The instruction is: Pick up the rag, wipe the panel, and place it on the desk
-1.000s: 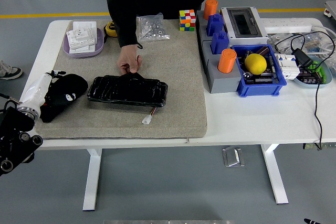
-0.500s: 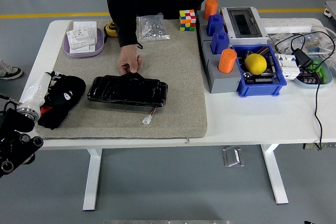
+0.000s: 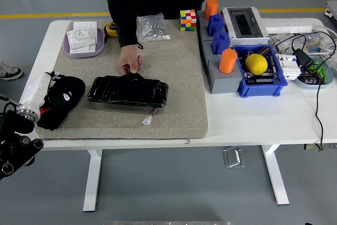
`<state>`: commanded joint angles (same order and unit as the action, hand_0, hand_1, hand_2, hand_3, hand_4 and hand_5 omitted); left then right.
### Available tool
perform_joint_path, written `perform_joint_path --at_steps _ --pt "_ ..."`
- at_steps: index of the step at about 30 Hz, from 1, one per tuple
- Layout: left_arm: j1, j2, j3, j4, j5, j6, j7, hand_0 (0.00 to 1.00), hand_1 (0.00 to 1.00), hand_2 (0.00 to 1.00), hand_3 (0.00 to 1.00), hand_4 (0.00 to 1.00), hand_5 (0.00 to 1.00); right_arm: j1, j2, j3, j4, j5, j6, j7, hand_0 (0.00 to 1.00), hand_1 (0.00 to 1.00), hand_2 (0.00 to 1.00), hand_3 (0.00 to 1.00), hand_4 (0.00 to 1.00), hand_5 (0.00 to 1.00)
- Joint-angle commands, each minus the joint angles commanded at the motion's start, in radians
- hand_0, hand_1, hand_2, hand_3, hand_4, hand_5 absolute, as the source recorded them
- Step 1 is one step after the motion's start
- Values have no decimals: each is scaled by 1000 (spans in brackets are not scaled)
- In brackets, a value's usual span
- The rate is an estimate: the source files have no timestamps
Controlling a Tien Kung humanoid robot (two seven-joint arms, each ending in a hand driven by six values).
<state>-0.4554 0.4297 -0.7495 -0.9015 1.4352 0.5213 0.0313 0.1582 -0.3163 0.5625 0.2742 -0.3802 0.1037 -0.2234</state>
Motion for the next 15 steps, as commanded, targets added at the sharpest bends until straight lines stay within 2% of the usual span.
perform_joint_path --at_steps 6,7,11,12,15 --pt "-1 6 -4 -18 10 -3 -2 310 197 576 564 400 2 0 -1 0 -1 0 1 0 788 651 716 654 998 529" --pt "-2 9 -5 -26 13 -5 -1 309 182 690 719 416 2 1 -2 -1 -1 0 1 -1 787 651 716 656 998 531" --pt "-2 19 -14 -56 13 -13 2 309 182 690 719 416 2 2 -3 -2 -2 2 0 -2 787 651 716 656 998 531" --pt "-1 24 -17 -69 8 -16 3 311 190 577 562 434 2 2 -3 -3 -3 3 0 -2 787 651 716 656 998 531" --pt "3 39 -30 -110 4 -25 13 311 190 577 562 434 2 3 -3 -3 -3 4 0 -1 787 651 716 656 998 531"
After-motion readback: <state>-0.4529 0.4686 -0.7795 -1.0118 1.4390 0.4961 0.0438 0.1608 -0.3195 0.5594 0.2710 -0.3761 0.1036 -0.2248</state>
